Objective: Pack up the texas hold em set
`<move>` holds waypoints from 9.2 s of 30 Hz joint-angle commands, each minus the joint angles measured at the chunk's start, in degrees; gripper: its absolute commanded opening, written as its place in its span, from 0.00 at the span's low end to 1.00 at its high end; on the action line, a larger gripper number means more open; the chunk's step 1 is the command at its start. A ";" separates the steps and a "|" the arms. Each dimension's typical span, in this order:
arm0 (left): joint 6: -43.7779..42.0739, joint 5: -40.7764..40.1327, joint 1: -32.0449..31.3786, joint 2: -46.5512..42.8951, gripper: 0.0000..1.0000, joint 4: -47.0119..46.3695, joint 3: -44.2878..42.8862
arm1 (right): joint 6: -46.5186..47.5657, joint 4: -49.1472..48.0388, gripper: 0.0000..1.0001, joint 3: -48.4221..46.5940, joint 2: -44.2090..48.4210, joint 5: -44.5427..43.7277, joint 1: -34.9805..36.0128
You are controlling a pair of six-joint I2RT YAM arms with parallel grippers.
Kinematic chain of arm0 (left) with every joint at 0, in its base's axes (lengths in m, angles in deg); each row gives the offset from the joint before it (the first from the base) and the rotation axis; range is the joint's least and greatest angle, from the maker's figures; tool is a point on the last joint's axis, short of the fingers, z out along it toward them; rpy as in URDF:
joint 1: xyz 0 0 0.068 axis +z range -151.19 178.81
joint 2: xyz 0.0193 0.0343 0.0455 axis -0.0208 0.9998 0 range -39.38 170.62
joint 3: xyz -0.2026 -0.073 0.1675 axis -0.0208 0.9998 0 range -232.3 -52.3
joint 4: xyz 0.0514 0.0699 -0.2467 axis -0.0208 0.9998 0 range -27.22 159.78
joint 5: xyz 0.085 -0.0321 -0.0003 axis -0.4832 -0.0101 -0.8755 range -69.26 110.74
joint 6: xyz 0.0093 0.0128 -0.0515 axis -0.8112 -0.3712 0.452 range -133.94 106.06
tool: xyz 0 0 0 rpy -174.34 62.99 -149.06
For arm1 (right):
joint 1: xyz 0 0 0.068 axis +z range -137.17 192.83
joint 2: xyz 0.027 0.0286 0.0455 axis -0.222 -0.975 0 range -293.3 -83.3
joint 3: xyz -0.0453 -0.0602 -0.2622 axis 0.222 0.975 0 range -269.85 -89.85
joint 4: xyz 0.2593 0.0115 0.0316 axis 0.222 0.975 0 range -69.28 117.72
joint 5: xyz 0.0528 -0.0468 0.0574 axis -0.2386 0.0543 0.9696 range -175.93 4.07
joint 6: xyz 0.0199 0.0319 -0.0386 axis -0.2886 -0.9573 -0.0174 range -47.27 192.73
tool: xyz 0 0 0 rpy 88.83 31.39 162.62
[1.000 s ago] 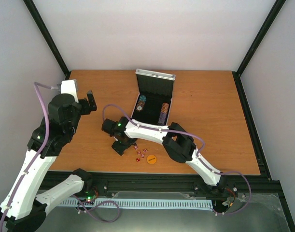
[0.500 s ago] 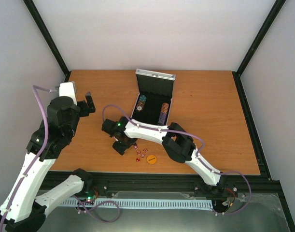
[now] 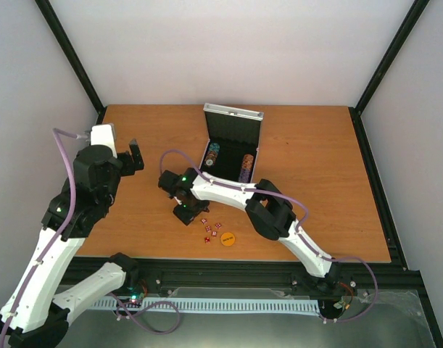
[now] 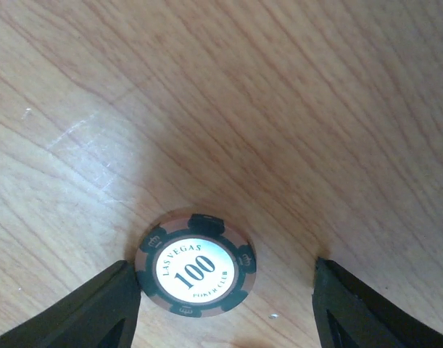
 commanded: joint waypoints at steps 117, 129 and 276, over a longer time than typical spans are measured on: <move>-0.65 -1.54 0.20 -1.70 1.00 -0.27 0.26 | -2.36 6.80 0.42 -7.76 1.23 -1.01 -2.19; -0.97 -1.75 0.20 -1.88 1.00 -0.06 0.08 | -2.72 7.27 0.42 -12.03 2.66 -5.38 -3.29; -0.20 1.62 0.20 5.14 1.00 -0.13 -0.55 | -9.93 -16.76 0.74 5.94 1.25 -7.18 -22.96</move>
